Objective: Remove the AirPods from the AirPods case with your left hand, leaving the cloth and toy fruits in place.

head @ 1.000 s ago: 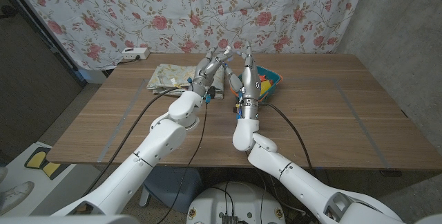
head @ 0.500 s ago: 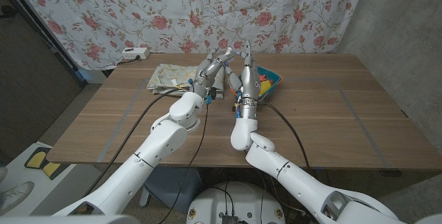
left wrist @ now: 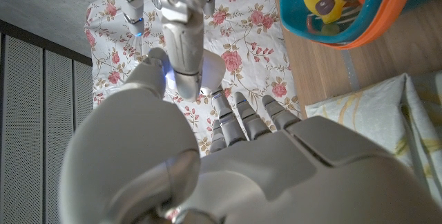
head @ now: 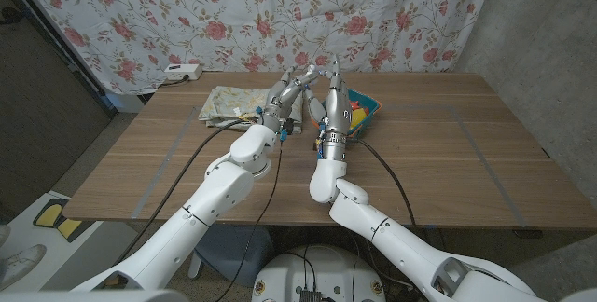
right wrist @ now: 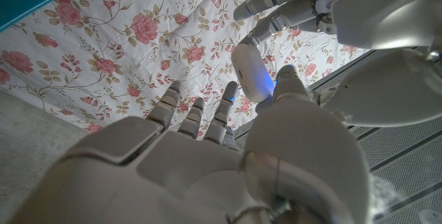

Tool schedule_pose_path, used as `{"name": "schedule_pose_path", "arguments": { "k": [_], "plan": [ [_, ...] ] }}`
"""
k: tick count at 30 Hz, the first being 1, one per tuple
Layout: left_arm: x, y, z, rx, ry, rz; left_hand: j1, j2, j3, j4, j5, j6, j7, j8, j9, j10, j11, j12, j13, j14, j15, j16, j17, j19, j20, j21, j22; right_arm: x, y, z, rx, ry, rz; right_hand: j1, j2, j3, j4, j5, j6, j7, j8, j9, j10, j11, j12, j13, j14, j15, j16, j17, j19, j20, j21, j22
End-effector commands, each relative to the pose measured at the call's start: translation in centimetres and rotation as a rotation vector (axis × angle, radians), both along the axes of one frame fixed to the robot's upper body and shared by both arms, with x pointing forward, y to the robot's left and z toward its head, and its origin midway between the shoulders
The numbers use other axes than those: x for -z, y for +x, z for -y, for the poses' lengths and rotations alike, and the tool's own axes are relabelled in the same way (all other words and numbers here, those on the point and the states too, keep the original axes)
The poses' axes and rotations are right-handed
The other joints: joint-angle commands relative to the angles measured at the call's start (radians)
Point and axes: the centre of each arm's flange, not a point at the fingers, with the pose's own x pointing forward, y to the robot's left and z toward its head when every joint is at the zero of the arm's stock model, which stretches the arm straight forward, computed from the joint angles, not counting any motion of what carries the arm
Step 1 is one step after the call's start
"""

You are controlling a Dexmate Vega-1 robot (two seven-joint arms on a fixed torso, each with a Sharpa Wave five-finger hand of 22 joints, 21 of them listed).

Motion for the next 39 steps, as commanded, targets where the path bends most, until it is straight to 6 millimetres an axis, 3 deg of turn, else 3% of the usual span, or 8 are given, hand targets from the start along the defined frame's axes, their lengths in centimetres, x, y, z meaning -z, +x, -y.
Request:
{"name": "schedule_pose_path", "arguments": {
  "k": [1, 14, 16, 24, 39],
  "plan": [
    [0.2, 0.1, 0.4, 0.013, 0.004, -0.007, 0.008, 0.016, 0.0, 0.001, 0.004, -0.003, 0.001, -0.001, -0.001, 0.068, -0.067, 0.137, 0.135, -0.001, 0.005, -0.003, -0.001, 0.002, 0.002, 0.002, 0.003, 0.1, 0.1, -0.1, 0.014, -0.003, -0.003, 0.016, 0.001, 0.004, -0.007, 0.0, -0.001, 0.005, 0.003, 0.003, -0.007, 0.004, 0.013, 0.009, 0.006, -0.082, 0.007, 0.004, 0.004, 0.005, 0.003, 0.004],
    [0.6, 0.2, 1.0, 0.028, 0.01, -0.022, 0.009, 0.018, 0.0, 0.001, 0.006, -0.003, 0.002, -0.001, -0.001, 0.068, -0.067, 0.137, 0.135, -0.001, 0.006, -0.004, -0.001, 0.002, 0.002, 0.002, 0.003, 0.2, 0.4, -0.1, 0.006, 0.009, -0.016, 0.032, 0.008, 0.012, -0.011, 0.001, 0.007, -0.004, 0.004, 0.003, -0.011, -0.007, 0.041, 0.035, 0.012, -0.095, 0.008, 0.011, 0.011, -0.008, 0.005, 0.004],
    [0.7, 0.2, 1.0, 0.025, 0.005, -0.024, 0.011, 0.018, 0.0, 0.0, 0.006, -0.003, 0.002, -0.001, -0.001, 0.068, -0.067, 0.137, 0.135, -0.001, 0.005, -0.004, -0.002, 0.002, 0.002, 0.002, 0.003, 0.3, 0.5, -0.1, 0.004, 0.014, -0.018, 0.028, 0.011, 0.011, -0.006, 0.0, 0.01, -0.017, 0.004, 0.003, -0.017, -0.017, 0.047, 0.043, 0.01, -0.104, 0.008, 0.014, 0.009, -0.024, 0.004, 0.005],
    [0.7, 0.3, 1.2, 0.029, 0.01, -0.026, 0.011, 0.018, 0.0, 0.0, 0.007, -0.003, 0.002, -0.001, -0.001, 0.067, -0.068, 0.136, 0.136, 0.0, 0.005, -0.003, -0.002, 0.001, 0.002, 0.002, 0.003, 0.5, 0.7, 0.1, -0.004, 0.032, -0.023, 0.021, 0.022, 0.013, 0.003, 0.0, 0.025, -0.024, 0.007, 0.002, -0.001, -0.027, 0.072, 0.06, 0.021, -0.111, 0.014, 0.021, 0.015, -0.03, 0.006, 0.005],
    [0.8, 0.5, 1.6, 0.046, 0.012, -0.034, 0.011, 0.02, 0.001, 0.001, 0.009, -0.003, 0.001, -0.001, -0.001, 0.067, -0.068, 0.136, 0.136, -0.001, 0.006, -0.004, -0.002, 0.001, 0.002, 0.002, 0.003, 0.7, 0.9, 0.5, -0.007, 0.052, -0.035, 0.046, 0.072, 0.049, 0.007, 0.006, 0.051, -0.053, 0.008, 0.002, 0.025, -0.05, 0.118, 0.094, 0.039, -0.133, 0.027, 0.039, 0.022, -0.054, 0.007, 0.005]
  ]
}}
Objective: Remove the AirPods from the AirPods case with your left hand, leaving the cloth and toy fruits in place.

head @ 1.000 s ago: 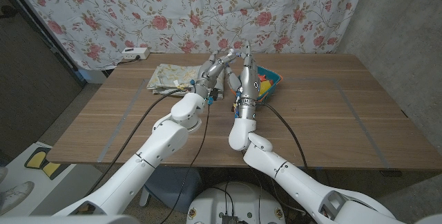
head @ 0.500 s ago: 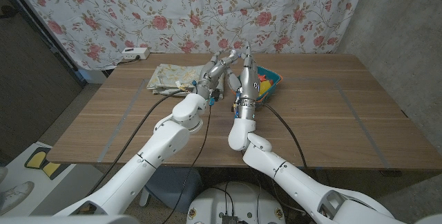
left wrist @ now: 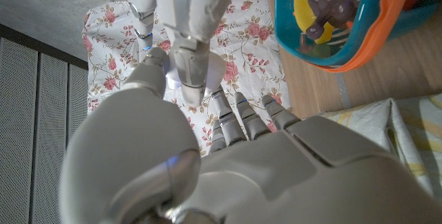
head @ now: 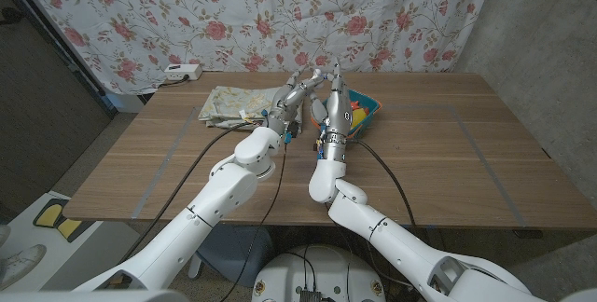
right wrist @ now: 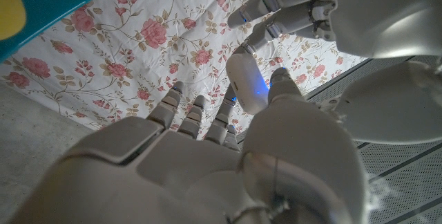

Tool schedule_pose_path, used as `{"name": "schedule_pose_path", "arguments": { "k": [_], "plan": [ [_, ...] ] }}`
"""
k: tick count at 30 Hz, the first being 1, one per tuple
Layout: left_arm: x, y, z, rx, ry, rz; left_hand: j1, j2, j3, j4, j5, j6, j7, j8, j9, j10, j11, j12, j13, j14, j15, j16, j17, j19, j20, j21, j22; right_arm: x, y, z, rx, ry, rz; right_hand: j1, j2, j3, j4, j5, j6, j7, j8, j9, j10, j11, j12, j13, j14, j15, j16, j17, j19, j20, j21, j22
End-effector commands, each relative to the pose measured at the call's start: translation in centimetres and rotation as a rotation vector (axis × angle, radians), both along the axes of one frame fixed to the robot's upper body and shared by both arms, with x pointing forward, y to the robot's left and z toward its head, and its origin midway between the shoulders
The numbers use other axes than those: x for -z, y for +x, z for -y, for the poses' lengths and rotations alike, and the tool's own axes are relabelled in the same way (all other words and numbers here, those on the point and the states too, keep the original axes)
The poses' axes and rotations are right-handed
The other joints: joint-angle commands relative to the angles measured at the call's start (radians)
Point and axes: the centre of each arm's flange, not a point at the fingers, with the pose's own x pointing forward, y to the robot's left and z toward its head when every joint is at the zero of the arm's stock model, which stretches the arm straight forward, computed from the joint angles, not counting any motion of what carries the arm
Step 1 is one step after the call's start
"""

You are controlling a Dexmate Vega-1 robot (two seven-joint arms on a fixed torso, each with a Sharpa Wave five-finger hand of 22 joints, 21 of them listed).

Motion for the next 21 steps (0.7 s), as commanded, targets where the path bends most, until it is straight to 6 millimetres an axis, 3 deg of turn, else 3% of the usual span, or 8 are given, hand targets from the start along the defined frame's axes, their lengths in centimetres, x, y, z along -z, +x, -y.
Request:
{"name": "schedule_pose_path", "arguments": {
  "k": [1, 12, 21],
  "plan": [
    [0.12, 0.16, 0.34, 0.014, 0.002, -0.006, 0.007, 0.015, 0.004, 0.004, 0.005, -0.004, 0.001, -0.001, -0.001, 0.068, -0.067, 0.136, 0.136, 0.003, 0.002, -0.004, 0.002, 0.001, 0.003, 0.002, 0.003, 0.29, 0.23, 0.22, -0.002, 0.016, -0.011, 0.017, 0.012, 0.018, -0.005, 0.007, 0.007, -0.009, 0.003, 0.002, 0.011, -0.006, 0.016, 0.011, 0.009, -0.131, 0.007, 0.007, 0.009, -0.012, 0.007, 0.005],
    [0.16, 0.24, 0.55, 0.016, -0.001, -0.009, 0.007, 0.016, 0.003, 0.004, 0.006, -0.004, 0.002, -0.001, -0.001, 0.069, -0.067, 0.136, 0.136, 0.004, 0.003, -0.004, 0.002, 0.001, 0.003, 0.002, 0.003, 0.41, 0.36, 0.48, -0.015, 0.028, -0.011, 0.052, 0.021, 0.047, -0.015, 0.008, 0.021, -0.02, 0.004, 0.002, 0.017, -0.007, 0.036, 0.028, 0.025, -0.142, 0.015, 0.017, 0.023, -0.025, 0.011, 0.006],
    [0.34, 0.41, 0.8, 0.013, 0.003, -0.018, 0.008, 0.015, 0.003, 0.003, 0.007, -0.004, 0.001, -0.001, -0.001, 0.068, -0.067, 0.135, 0.137, 0.004, 0.003, -0.004, 0.002, 0.001, 0.003, 0.002, 0.003, 0.51, 0.36, 0.64, -0.029, 0.037, -0.004, 0.068, 0.034, 0.08, 0.0, 0.008, 0.038, -0.032, 0.003, 0.002, 0.044, -0.008, 0.066, 0.046, 0.04, -0.156, 0.029, 0.036, 0.027, -0.034, 0.01, 0.006]
  ]
}}
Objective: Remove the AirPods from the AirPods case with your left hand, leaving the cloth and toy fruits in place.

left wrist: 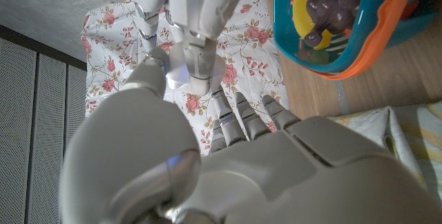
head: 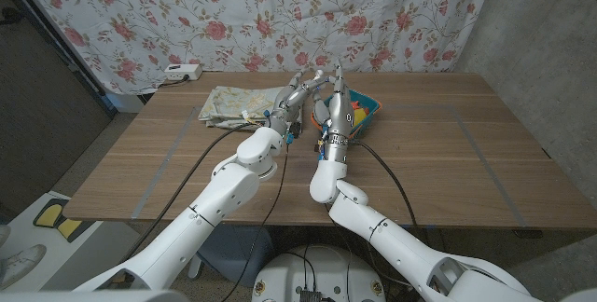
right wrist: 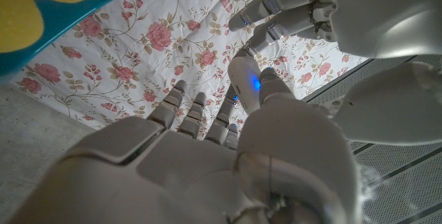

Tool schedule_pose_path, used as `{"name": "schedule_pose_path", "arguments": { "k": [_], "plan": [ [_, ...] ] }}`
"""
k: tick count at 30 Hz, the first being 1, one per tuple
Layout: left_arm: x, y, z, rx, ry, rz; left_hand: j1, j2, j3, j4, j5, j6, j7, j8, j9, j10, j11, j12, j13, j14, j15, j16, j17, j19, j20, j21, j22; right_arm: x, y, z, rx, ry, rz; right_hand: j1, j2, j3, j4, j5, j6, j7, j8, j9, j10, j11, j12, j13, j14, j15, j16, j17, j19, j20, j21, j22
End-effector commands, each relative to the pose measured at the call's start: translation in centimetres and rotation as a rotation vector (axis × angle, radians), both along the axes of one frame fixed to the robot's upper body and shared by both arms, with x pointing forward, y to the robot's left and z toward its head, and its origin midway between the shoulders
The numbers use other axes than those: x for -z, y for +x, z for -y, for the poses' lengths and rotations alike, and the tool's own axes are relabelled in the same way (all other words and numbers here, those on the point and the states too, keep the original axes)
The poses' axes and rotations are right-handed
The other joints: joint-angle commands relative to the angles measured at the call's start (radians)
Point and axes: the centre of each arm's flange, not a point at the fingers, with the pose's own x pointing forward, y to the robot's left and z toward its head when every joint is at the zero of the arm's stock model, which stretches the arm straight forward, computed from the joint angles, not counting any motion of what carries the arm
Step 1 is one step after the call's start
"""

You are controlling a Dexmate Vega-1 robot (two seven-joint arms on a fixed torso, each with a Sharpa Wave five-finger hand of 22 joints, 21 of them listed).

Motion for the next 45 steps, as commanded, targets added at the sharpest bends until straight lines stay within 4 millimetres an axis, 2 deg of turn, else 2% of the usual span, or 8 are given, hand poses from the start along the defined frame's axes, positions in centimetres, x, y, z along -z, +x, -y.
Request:
{"name": "schedule_pose_path", "arguments": {
  "k": [1, 10, 18, 23, 43, 45],
  "plan": [
    [0.2, 0.2, 0.4, 0.01, 0.001, -0.009, 0.009, 0.014, 0.002, 0.003, 0.009, -0.004, 0.001, -0.001, -0.001, 0.068, -0.067, 0.135, 0.137, 0.003, 0.003, -0.005, 0.002, 0.001, 0.003, 0.002, 0.003, 0.2, 0.0, 0.2, -0.018, 0.014, 0.006, 0.018, 0.007, 0.026, 0.007, 0.009, 0.013, -0.006, 0.003, 0.002, 0.022, -0.001, 0.017, 0.011, 0.011, -0.157, 0.011, 0.013, 0.004, -0.011, 0.003, 0.006],
    [0.3, 0.2, 0.4, 0.01, -0.002, -0.012, 0.007, 0.015, 0.002, 0.005, 0.009, -0.004, 0.001, -0.001, -0.001, 0.068, -0.067, 0.135, 0.137, 0.003, 0.002, -0.005, 0.002, 0.001, 0.003, 0.002, 0.003, 0.4, 0.1, 0.4, -0.037, 0.025, 0.003, 0.046, 0.004, 0.063, 0.009, 0.012, 0.031, -0.016, 0.004, 0.002, 0.037, -0.002, 0.036, 0.024, 0.022, -0.169, 0.022, 0.029, 0.006, -0.021, 0.003, 0.006],
    [0.3, 0.2, 0.5, 0.018, -0.002, -0.015, 0.008, 0.014, 0.002, 0.004, 0.01, -0.004, 0.001, -0.001, -0.001, 0.068, -0.068, 0.135, 0.137, 0.003, 0.002, -0.005, 0.001, 0.001, 0.002, 0.002, 0.003, 0.6, 0.2, 0.6, -0.058, 0.051, -0.001, 0.07, 0.001, 0.103, 0.022, 0.011, 0.065, -0.021, 0.004, 0.002, 0.103, -0.003, 0.086, 0.046, 0.055, -0.179, 0.046, 0.056, 0.016, -0.031, 0.004, 0.006],
    [0.3, 0.2, 0.6, 0.019, -0.002, -0.015, 0.007, 0.015, 0.001, 0.004, 0.01, -0.004, 0.001, -0.001, -0.001, 0.067, -0.068, 0.134, 0.137, 0.004, 0.003, -0.005, 0.002, 0.001, 0.003, 0.002, 0.003, 0.6, 0.3, 0.7, -0.073, 0.068, -0.003, 0.089, 0.0, 0.124, 0.022, 0.011, 0.084, -0.024, 0.004, 0.003, 0.137, -0.004, 0.114, 0.06, 0.074, -0.184, 0.058, 0.071, 0.02, -0.039, 0.004, 0.006],
    [0.4, 0.5, 0.8, 0.02, 0.012, -0.03, -0.001, 0.009, -0.002, 0.007, 0.011, -0.008, -0.003, -0.003, -0.001, 0.057, -0.067, 0.13, 0.138, -0.003, 0.005, -0.008, 0.001, -0.003, 0.003, 0.001, 0.003, 0.8, 0.6, 1.3, -0.129, 0.128, -0.011, 0.131, -0.007, 0.152, 0.01, 0.008, 0.116, -0.032, 0.004, 0.003, 0.177, -0.003, 0.122, 0.031, 0.102, -0.188, 0.074, 0.091, 0.026, -0.053, 0.004, 0.006],
    [0.5, 0.5, 0.8, 0.022, 0.012, -0.049, -0.016, 0.0, -0.01, 0.012, 0.008, -0.014, -0.021, -0.005, -0.001, 0.043, -0.066, 0.124, 0.138, -0.007, 0.011, -0.01, 0.002, -0.006, 0.004, 0.001, 0.004, 0.8, 0.6, 1.4, -0.13, 0.13, -0.009, 0.133, -0.007, 0.153, 0.009, 0.008, 0.116, -0.032, 0.003, 0.003, 0.18, -0.003, 0.123, 0.029, 0.103, -0.188, 0.074, 0.092, 0.026, -0.054, 0.003, 0.006]
  ]
}}
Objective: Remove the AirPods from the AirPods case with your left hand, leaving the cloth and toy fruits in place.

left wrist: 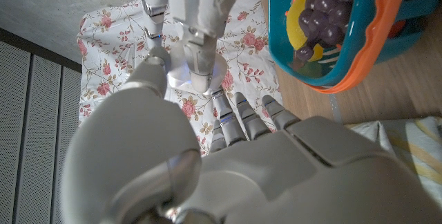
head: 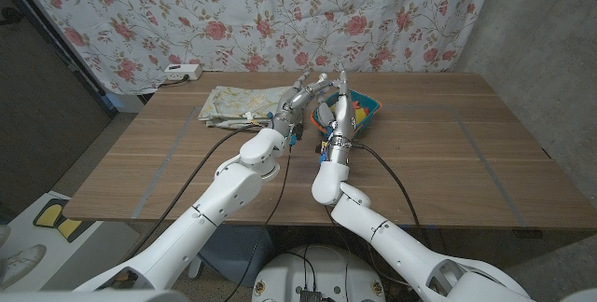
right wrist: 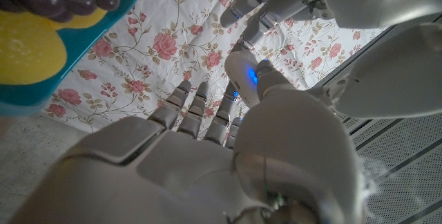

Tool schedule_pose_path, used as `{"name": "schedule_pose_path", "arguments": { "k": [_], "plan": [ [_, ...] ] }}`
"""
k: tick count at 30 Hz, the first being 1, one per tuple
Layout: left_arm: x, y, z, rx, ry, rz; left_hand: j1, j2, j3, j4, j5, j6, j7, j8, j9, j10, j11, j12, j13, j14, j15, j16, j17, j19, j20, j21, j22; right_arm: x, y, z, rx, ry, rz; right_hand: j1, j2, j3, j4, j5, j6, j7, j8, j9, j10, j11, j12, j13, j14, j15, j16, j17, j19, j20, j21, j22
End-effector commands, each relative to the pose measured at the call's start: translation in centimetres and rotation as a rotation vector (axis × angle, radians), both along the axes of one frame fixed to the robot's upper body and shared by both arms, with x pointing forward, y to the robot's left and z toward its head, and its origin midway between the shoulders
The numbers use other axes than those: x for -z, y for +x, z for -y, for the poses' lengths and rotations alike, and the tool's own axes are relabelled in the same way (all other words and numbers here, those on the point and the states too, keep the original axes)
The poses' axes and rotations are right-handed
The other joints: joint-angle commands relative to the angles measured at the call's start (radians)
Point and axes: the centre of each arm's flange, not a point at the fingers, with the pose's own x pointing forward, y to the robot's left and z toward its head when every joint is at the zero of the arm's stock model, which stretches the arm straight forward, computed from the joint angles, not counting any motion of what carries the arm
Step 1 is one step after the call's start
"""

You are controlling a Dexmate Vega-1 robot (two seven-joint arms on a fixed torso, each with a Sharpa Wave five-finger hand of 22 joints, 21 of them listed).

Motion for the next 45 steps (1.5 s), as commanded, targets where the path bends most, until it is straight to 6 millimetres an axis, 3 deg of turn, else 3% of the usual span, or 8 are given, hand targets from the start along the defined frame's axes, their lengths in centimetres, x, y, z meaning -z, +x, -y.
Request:
{"name": "schedule_pose_path", "arguments": {
  "k": [1, 4, 11, 25, 27, 28, 30, 45],
  "plan": [
    [0.1, 0.2, 0.1, 0.009, 0.011, -0.032, -0.033, -0.009, -0.013, 0.014, 0.003, -0.019, -0.03, -0.006, -0.001, 0.035, -0.061, 0.119, 0.138, -0.011, 0.015, -0.003, 0.003, -0.006, 0.004, 0.001, 0.004, 0.1, 0.1, 0.5, -0.019, 0.024, 0.001, 0.017, 0.004, 0.01, -0.003, 0.004, 0.007, -0.005, 0.003, 0.003, 0.074, -0.06, 0.034, -0.005, 0.009, -0.184, 0.004, 0.006, -0.001, -0.006, 0.003, 0.001],
    [0.1, 0.2, 0.1, 0.002, 0.022, -0.018, -0.07, -0.03, -0.035, 0.022, -0.007, -0.02, -0.066, -0.002, -0.001, -0.009, -0.056, 0.088, 0.124, -0.03, 0.041, -0.006, 0.004, -0.013, 0.011, 0.0, 0.004, 0.2, 0.1, 0.5, -0.019, 0.025, 0.0, 0.02, 0.003, 0.011, -0.003, 0.003, 0.008, -0.005, 0.002, 0.003, 0.079, -0.06, 0.035, -0.008, 0.01, -0.184, 0.004, 0.008, -0.001, -0.006, 0.003, 0.001],
    [0.2, 0.3, 0.1, 0.011, 0.026, -0.023, -0.144, -0.07, -0.077, 0.034, -0.033, -0.042, -0.067, -0.003, -0.001, -0.094, -0.025, 0.007, 0.086, -0.074, 0.067, -0.007, -0.001, -0.031, 0.037, -0.001, 0.006, 0.2, 0.3, 0.6, -0.02, 0.025, -0.001, 0.026, 0.002, 0.014, -0.004, 0.002, 0.012, -0.006, 0.001, 0.003, 0.087, -0.06, 0.035, -0.016, 0.014, -0.184, 0.006, 0.012, -0.003, -0.008, 0.002, 0.001],
    [0.4, 0.3, 0.2, 0.005, 0.018, -0.024, -0.167, -0.073, -0.088, 0.031, -0.041, -0.059, -0.066, -0.003, -0.001, -0.156, 0.007, -0.056, 0.058, -0.117, 0.093, -0.011, -0.01, -0.044, 0.046, 0.0, 0.006, 0.1, 0.3, 0.8, -0.022, 0.025, 0.001, 0.036, -0.001, 0.015, -0.004, 0.001, 0.026, -0.004, 0.001, 0.004, 0.095, -0.059, 0.037, -0.029, 0.021, -0.185, 0.009, 0.02, -0.005, -0.012, 0.001, 0.001],
    [0.5, 0.2, 0.2, -0.001, 0.017, -0.022, -0.168, -0.073, -0.089, 0.03, -0.041, -0.062, -0.066, -0.004, -0.001, -0.158, 0.008, -0.06, 0.056, -0.123, 0.094, -0.012, -0.011, -0.046, 0.048, -0.001, 0.006, 0.1, 0.3, 0.8, -0.022, 0.025, 0.001, 0.036, -0.001, 0.015, -0.004, 0.001, 0.027, -0.004, 0.001, 0.004, 0.095, -0.059, 0.036, -0.031, 0.021, -0.185, 0.009, 0.021, -0.005, -0.012, 0.001, 0.001],
    [0.4, 0.2, 0.2, 0.003, 0.021, -0.023, -0.171, -0.071, -0.089, 0.03, -0.041, -0.065, -0.066, -0.004, -0.001, -0.164, -0.01, -0.067, 0.053, -0.128, 0.095, -0.012, -0.011, -0.048, 0.048, -0.001, 0.006, 0.2, 0.3, 0.8, -0.022, 0.026, 0.0, 0.037, -0.001, 0.015, -0.004, 0.001, 0.027, -0.004, 0.001, 0.004, 0.095, -0.059, 0.036, -0.031, 0.021, -0.185, 0.009, 0.021, -0.005, -0.012, 0.001, 0.001],
    [0.4, 0.2, 0.2, -0.006, 0.024, -0.02, -0.172, -0.071, -0.09, 0.03, -0.041, -0.068, -0.066, -0.004, -0.001, -0.164, 0.001, -0.071, 0.05, -0.13, 0.096, -0.011, -0.012, -0.049, 0.052, -0.001, 0.006, 0.2, 0.3, 0.9, -0.022, 0.027, 0.0, 0.037, -0.001, 0.015, -0.004, 0.0, 0.029, -0.002, 0.001, 0.004, 0.096, -0.059, 0.036, -0.033, 0.022, -0.185, 0.009, 0.022, -0.005, -0.013, 0.001, 0.001],
    [0.8, -0.2, 0.3, -0.017, 0.033, 0.002, -0.18, -0.068, -0.093, 0.027, -0.042, -0.081, -0.068, -0.003, -0.001, -0.194, 0.007, -0.106, 0.035, -0.167, 0.109, -0.015, -0.016, -0.059, 0.057, -0.001, 0.007, 0.2, 0.8, 1.7, -0.13, 0.127, -0.053, 0.041, -0.01, 0.008, -0.005, -0.002, 0.05, 0.007, 0.003, 0.004, 0.117, -0.055, 0.041, -0.051, 0.032, -0.185, 0.012, 0.03, -0.003, -0.011, 0.002, 0.001]
  ]
}}
